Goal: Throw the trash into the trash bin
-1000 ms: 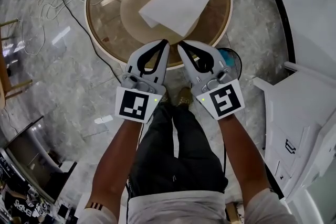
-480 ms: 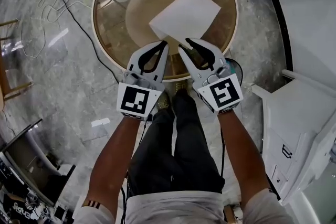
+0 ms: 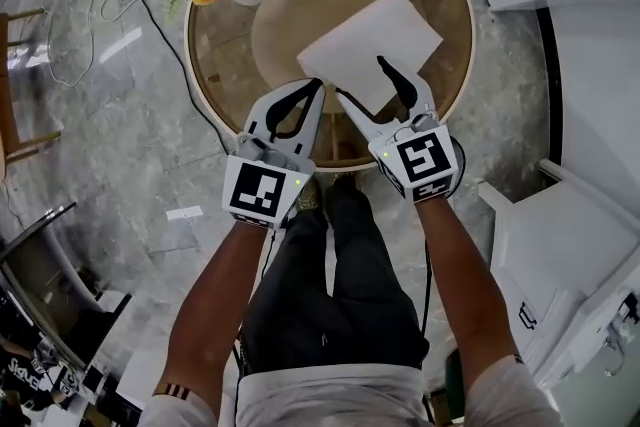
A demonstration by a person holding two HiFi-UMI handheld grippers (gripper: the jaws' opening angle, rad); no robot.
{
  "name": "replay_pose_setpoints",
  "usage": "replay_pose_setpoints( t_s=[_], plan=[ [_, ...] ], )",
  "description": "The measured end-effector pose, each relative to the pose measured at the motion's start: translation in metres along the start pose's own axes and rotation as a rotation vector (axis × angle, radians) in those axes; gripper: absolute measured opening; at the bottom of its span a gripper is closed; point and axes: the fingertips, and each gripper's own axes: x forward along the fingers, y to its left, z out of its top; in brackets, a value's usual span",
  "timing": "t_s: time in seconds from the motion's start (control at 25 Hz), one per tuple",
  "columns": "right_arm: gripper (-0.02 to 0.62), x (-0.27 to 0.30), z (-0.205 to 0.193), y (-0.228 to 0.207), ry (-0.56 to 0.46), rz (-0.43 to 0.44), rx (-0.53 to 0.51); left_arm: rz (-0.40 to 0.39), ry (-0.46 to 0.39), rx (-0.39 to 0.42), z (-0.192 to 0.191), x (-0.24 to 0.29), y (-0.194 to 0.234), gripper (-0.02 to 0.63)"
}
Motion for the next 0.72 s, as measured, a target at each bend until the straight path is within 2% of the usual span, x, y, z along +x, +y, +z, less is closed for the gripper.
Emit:
replay_pose_setpoints(
  t_s=[0.2,0.4,0.72],
  plan=[
    [0.357,0.028,-0.020,-0.024,0.112,-0.019,-0.018,0.013,0.022,-0.026,-0.001,0.012,0.007,0.000],
    [0.412,0.052,-0.036,-0.036,0.211,-0.002,-0.014,0.031,0.035,-0.051,-0.005,0.020,0.013,0.000],
    [0.425,0.078,-0.063,-0.045,0.325,-0.002,-0.025,0.042,0.039,-0.069,-0.004,0.029,0.027,0.000]
  ],
)
